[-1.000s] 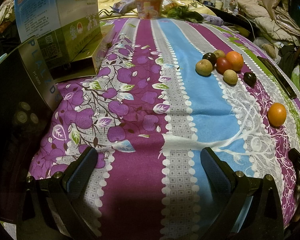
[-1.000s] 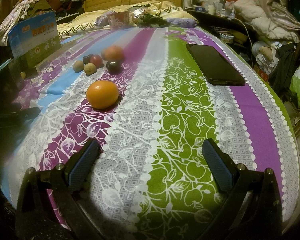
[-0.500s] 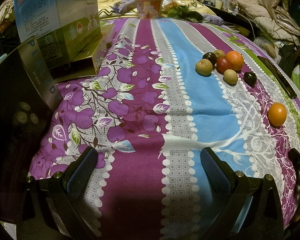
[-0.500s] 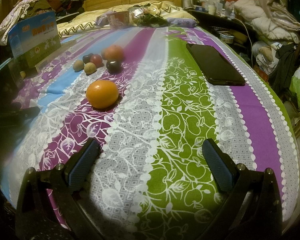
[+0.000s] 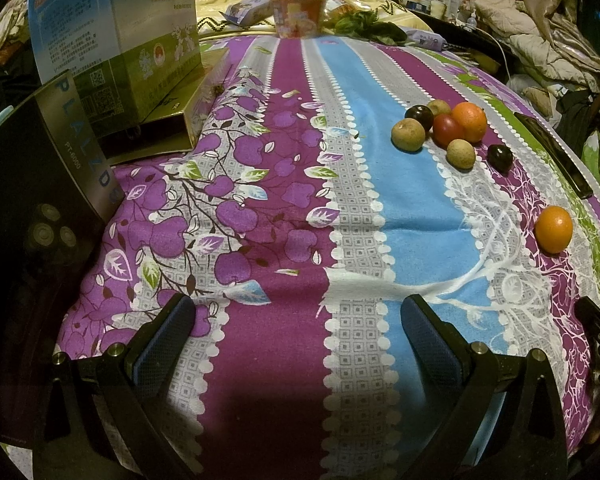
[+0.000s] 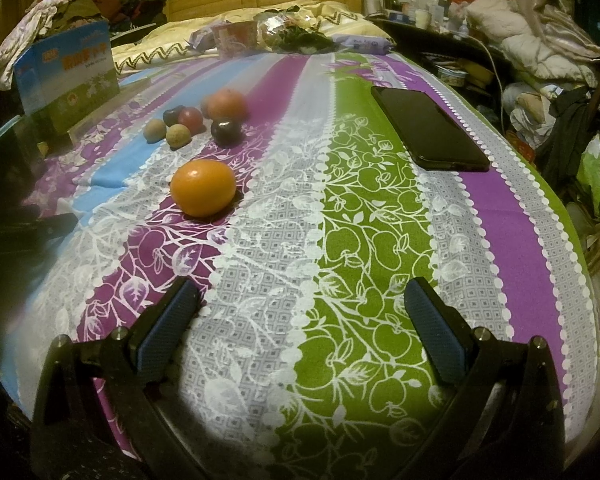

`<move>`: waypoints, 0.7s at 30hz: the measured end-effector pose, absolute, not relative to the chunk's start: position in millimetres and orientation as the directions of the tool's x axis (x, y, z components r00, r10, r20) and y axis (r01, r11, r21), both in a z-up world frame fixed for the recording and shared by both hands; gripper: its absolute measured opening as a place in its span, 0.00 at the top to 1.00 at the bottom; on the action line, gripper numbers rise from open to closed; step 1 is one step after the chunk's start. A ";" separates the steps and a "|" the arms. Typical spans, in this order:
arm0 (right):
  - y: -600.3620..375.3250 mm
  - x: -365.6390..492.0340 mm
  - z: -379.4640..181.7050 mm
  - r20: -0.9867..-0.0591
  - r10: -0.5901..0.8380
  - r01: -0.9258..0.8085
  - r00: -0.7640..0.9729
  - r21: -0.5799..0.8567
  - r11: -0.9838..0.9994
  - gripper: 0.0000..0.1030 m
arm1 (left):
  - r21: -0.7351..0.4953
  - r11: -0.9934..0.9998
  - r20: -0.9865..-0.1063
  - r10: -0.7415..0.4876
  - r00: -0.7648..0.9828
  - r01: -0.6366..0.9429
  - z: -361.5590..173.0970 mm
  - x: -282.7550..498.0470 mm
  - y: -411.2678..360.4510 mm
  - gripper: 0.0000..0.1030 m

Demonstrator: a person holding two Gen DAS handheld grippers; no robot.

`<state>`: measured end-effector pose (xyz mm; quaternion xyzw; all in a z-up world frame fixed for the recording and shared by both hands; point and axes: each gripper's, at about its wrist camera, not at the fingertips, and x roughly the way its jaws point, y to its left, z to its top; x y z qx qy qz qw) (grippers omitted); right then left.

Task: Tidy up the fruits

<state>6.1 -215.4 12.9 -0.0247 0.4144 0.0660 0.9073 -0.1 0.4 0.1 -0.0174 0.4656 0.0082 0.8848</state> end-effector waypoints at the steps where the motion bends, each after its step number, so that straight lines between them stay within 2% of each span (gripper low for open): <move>1: -215.2 6.2 12.9 -0.756 0.099 -0.140 0.648 0.009 0.990 0.00 | -0.023 0.999 -0.824 -0.002 0.567 -0.031 0.1 -0.1 0.4 0.00; 21: -212.1 6.1 13.3 -0.757 0.095 -0.139 0.646 0.005 0.990 0.00 | -0.025 0.999 -0.824 -0.003 0.566 -0.031 0.2 -0.2 0.4 0.00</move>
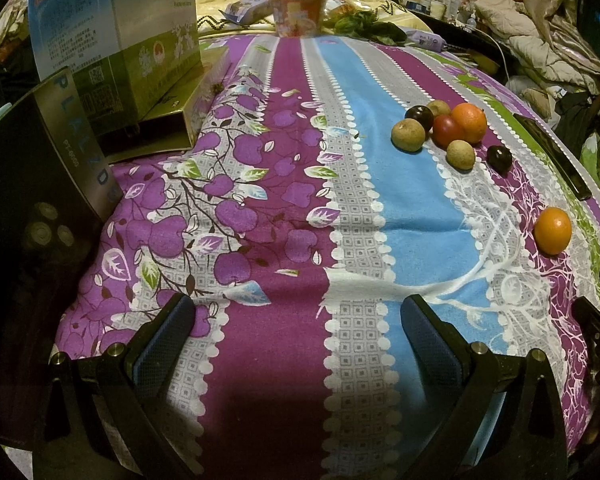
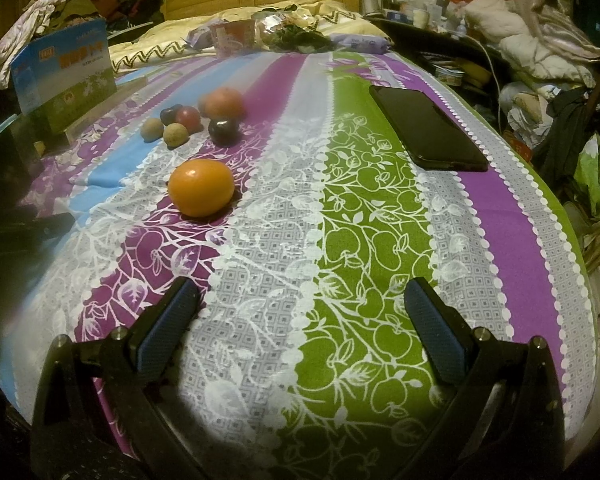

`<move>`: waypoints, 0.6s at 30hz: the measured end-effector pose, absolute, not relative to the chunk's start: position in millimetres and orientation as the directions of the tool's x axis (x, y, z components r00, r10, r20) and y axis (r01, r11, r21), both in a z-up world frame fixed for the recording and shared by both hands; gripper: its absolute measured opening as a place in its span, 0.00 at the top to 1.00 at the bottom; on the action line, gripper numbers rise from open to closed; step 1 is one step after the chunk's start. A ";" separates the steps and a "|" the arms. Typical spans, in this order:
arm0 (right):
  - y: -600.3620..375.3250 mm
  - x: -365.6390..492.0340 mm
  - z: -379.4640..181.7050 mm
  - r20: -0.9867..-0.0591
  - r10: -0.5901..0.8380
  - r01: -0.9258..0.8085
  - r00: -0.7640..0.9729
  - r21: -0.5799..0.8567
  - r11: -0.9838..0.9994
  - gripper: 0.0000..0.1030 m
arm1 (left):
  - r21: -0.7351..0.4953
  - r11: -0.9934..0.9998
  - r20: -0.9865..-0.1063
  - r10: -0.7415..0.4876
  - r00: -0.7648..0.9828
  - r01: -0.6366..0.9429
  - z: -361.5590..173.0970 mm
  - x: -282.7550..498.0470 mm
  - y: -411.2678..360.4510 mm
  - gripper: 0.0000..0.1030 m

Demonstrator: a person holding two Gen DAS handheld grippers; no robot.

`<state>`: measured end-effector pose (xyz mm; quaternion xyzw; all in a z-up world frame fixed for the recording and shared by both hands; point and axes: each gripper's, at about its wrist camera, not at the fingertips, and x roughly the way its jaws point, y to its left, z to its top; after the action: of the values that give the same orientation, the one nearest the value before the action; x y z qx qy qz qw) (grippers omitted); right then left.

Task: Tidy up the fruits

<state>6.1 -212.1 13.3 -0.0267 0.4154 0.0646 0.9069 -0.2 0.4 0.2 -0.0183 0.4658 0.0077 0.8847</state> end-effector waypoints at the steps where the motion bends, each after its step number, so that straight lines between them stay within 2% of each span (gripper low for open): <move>1: -211.2 5.8 13.6 -0.757 0.095 -0.139 0.646 0.005 0.990 0.00 | -0.025 0.999 -0.824 -0.004 0.566 -0.031 0.1 -0.1 0.5 0.00; 18: -201.7 2.8 20.9 -0.757 0.092 -0.139 0.646 0.001 0.990 0.00 | -0.027 0.999 -0.825 -0.005 0.566 -0.031 0.1 -0.2 0.5 0.00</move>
<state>2.8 -201.7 20.9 -0.0283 0.4156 0.0636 0.9069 -0.2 0.5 0.1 -0.0191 0.4659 0.0072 0.8846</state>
